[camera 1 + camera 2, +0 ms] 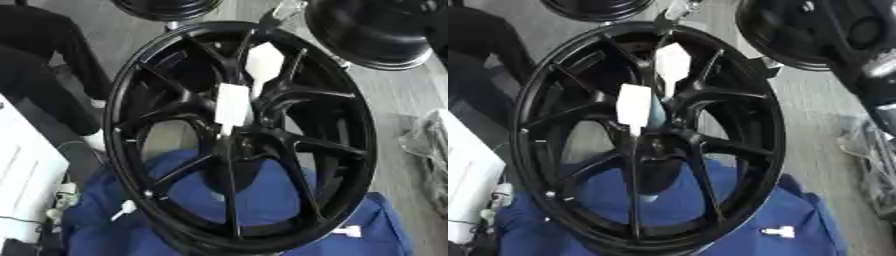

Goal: Pull the pin out of the wheel hub.

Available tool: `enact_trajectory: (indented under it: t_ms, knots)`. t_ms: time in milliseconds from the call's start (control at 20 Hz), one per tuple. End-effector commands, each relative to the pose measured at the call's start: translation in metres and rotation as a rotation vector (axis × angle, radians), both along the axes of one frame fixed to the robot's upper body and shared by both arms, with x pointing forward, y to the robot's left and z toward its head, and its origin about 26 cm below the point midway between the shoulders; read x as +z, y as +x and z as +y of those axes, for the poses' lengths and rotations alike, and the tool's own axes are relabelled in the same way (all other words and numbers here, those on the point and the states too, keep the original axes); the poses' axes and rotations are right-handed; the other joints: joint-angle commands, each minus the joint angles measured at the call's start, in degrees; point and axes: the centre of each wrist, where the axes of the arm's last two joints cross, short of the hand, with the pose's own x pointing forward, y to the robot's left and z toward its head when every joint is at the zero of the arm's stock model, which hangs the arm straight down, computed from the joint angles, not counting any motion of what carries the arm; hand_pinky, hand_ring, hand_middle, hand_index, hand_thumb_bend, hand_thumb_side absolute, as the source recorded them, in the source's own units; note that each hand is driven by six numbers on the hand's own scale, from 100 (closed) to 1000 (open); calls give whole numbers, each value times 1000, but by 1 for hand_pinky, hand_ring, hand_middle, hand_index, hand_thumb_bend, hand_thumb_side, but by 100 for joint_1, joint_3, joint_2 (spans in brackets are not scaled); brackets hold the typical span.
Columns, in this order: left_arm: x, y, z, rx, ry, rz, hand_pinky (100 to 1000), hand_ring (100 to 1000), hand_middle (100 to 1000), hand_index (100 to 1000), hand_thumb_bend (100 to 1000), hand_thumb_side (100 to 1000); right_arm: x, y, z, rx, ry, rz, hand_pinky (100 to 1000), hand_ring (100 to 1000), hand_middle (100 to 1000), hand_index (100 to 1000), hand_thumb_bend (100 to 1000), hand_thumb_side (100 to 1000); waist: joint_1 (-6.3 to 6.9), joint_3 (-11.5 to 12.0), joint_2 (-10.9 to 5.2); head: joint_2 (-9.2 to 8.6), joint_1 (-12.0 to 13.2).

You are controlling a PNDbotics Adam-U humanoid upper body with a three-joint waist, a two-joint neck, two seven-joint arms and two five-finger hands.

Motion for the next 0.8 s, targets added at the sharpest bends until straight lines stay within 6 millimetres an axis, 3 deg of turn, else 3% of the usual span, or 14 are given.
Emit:
enact_trajectory:
  t_ms: [50,400,800]
  knots:
    - [10,-1,6,4,35,-17,717,768,678,723,345,771,18,-4,-9,13,41,-23,912,857,795,885,518,100,27,-9,-130,19,-1]
    - [10,0,6,-2,42,-13,717,769,679,720,344,772,18,-8,-6,39,18,-31,918,854,780,884,525,100,-11,-25,-137,-4,6]
    - [12,0,7,1,46,-17,718,770,680,719,341,773,11,-8,-10,40,-4,-20,923,859,785,889,533,100,-43,-6,-121,-168,-64]
